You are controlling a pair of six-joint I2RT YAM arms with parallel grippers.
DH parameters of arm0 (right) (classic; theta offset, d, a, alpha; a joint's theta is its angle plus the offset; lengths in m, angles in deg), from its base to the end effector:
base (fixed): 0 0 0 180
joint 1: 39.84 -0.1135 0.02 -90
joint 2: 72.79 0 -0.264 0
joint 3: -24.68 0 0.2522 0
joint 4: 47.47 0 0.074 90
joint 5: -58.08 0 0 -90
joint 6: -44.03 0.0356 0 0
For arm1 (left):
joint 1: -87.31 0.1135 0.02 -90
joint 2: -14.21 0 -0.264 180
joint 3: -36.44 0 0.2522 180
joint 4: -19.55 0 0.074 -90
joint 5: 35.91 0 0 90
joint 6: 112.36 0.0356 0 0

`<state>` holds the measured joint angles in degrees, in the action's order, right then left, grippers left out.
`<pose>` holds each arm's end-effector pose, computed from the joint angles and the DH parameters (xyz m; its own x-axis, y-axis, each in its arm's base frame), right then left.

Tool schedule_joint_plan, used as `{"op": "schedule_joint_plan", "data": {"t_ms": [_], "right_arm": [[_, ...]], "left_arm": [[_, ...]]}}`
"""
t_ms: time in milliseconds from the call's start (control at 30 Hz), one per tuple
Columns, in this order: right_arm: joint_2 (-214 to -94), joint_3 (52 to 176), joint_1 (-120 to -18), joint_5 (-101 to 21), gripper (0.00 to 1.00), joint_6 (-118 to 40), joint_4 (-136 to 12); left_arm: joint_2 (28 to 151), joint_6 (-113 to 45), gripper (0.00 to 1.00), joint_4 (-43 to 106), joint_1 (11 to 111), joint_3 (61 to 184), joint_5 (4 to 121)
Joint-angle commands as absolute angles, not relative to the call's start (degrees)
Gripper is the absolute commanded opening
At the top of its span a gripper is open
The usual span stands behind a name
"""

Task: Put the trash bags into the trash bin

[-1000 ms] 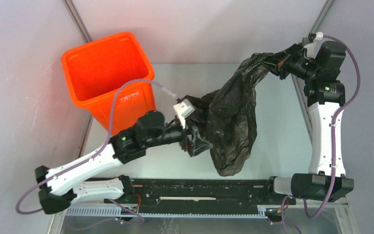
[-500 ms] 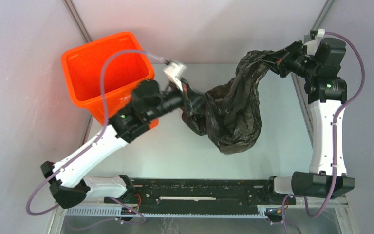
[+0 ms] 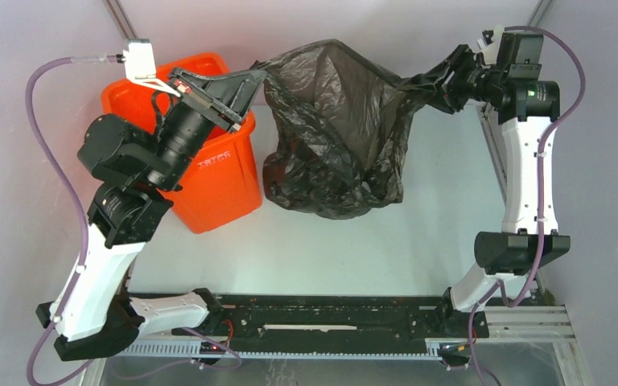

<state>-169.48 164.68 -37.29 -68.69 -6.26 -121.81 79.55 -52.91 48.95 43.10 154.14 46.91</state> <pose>0.3227 0.0070 0.4959 -0.7008 0.5435 -0.4621 -0.0378 0.6185 0.7849 0.1210 -0.1115 0.5958 -0.0689 -0.6365 -0.7682 0.6669 0.5433 -0.5100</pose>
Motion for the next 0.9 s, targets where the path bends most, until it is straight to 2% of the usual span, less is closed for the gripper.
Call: {"op": "schedule_joint_plan", "data": {"t_ms": [0,200,267,333,467,600,767,867], "right_arm": [[-164.04,164.36,-37.53,-62.17,0.72,-17.91,-136.95],[-147.34,144.18,-39.63,-57.54,0.8,-18.67,-136.35],[-141.34,135.44,-43.05,-60.31,0.85,-15.04,-129.28],[-136.35,125.85,-48.14,-61.92,0.98,-9.34,-121.09],[-133.2,111.33,-59.7,-63.17,0.99,2.17,-106.92],[-134.81,108.67,-63.05,-58.2,0.98,5.89,-103.52],[-133.24,108.13,-59.04,-53.82,0.97,5.52,-110.24],[-130.39,105.95,-52.84,-55.54,0.98,2.28,-112.71]], "left_arm": [[82.53,-55.3,0.0,48.75,44.08,153.17,48.32],[84.51,-56.39,0.0,48.06,44.67,153.81,49.36],[85.17,-57.07,0.0,47.99,45.01,154.14,49.72],[86.0,-57.53,0.0,48.08,45.4,154.78,50.11],[88.24,-57.52,0.0,49.13,45.61,157.12,51.19],[89.43,-57.39,0.0,50.46,45.7,158.86,51.41],[88.69,-56.58,0.0,51.25,45.94,157.7,50.08],[87.92,-56.47,0.0,50.94,46.32,157.02,49.53]]}}
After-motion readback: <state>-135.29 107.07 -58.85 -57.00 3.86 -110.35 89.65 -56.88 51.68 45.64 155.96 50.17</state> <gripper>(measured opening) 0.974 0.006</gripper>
